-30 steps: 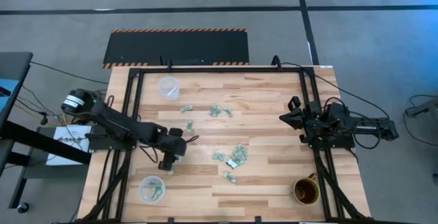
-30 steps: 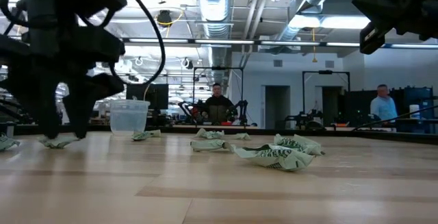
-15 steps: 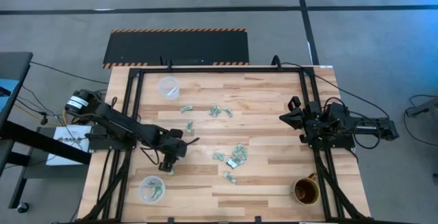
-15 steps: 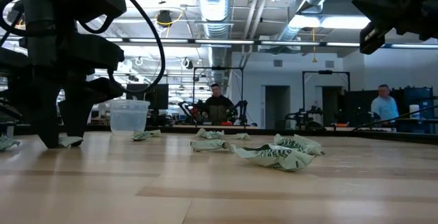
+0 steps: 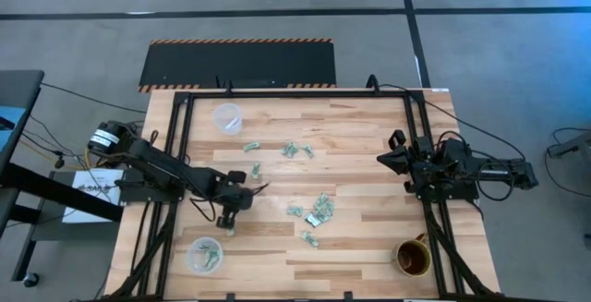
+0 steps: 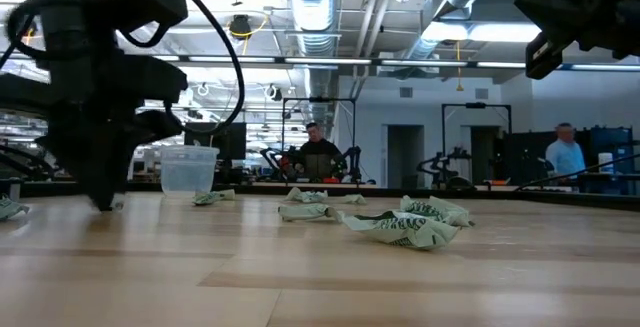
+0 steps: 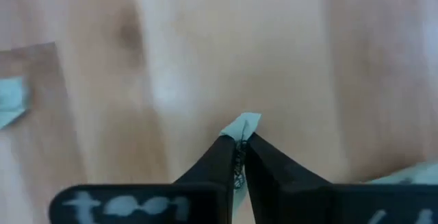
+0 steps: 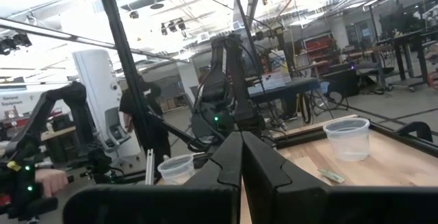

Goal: Pick and place Stevia / Truvia into bins
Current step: Put the stevia packet into the bottom transparent container

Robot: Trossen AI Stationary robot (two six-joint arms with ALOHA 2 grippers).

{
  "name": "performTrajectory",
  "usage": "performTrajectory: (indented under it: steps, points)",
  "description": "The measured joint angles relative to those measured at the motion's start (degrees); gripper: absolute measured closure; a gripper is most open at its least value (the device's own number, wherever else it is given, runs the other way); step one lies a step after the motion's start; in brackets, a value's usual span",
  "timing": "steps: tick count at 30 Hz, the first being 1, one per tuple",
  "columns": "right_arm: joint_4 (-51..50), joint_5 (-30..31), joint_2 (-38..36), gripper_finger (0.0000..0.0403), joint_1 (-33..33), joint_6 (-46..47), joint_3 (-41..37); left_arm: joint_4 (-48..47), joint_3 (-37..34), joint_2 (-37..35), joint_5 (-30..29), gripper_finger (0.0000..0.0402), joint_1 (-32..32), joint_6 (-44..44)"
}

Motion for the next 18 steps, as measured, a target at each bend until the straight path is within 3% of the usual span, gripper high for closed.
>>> performTrajectory:
  steps: [10,18]
  points:
    - [-0.03,0.01,0.0,0.0403,0.0,-0.01,0.0,-16.65,15.09,-7.27,-3.62,0.0399,-2.92,-5.58]
    - [-0.03,0.0,0.0,0.0403,0.0,0.0,0.0,-20.76,20.15,-14.98,-2.93,0.0401,-14.38,-24.38]
